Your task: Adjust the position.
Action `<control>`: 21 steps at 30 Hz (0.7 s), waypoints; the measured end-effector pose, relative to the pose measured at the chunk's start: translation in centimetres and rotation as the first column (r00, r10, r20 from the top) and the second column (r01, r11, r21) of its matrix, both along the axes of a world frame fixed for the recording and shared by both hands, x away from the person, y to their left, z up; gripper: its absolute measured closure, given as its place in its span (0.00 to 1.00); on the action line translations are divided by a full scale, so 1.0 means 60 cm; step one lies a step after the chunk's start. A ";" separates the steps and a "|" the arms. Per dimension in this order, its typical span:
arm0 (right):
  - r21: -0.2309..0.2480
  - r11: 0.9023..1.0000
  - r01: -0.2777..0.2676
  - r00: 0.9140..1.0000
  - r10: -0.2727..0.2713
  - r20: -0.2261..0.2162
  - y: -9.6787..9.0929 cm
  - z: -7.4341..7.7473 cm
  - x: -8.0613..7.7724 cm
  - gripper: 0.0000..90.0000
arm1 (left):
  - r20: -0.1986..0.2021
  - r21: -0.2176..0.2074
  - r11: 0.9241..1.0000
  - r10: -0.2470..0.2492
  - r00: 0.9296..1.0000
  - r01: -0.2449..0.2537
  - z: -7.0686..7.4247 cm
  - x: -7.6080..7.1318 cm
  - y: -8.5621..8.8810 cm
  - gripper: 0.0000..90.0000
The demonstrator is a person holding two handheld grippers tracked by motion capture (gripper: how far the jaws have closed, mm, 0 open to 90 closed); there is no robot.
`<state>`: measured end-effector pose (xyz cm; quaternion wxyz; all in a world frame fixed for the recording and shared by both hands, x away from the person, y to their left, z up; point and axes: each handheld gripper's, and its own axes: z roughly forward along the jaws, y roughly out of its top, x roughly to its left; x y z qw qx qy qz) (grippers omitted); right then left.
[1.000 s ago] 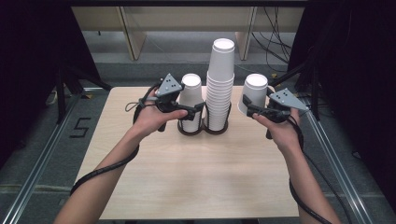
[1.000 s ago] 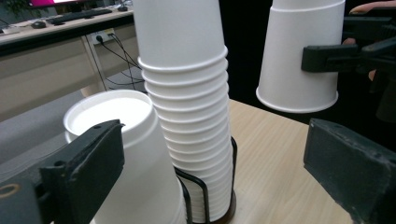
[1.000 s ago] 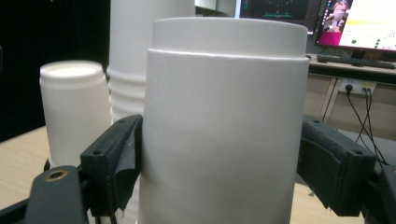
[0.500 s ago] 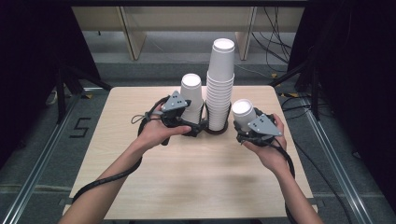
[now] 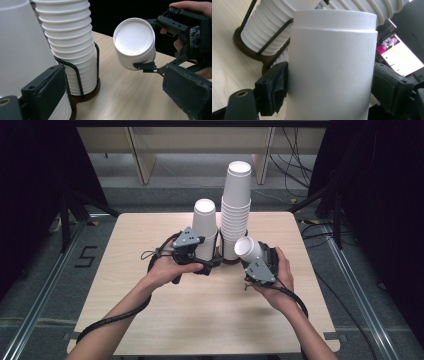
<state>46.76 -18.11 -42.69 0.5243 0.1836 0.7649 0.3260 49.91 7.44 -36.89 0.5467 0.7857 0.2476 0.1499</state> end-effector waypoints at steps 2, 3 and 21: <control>-0.047 0.999 -0.005 1.000 0.006 0.025 0.003 -0.004 -0.003 0.22 | -0.004 0.002 1.000 -0.003 1.000 0.003 -0.002 -0.001 -0.002 0.06; -0.067 0.998 -0.007 0.999 0.009 0.032 0.004 -0.006 -0.005 0.22 | -0.006 -0.003 1.000 -0.007 1.000 0.007 -0.004 -0.001 -0.003 0.06; -0.456 0.889 -0.035 0.971 0.138 0.194 0.022 -0.042 -0.026 0.22 | -0.070 0.006 0.999 -0.048 0.996 0.049 -0.021 0.006 -0.031 0.07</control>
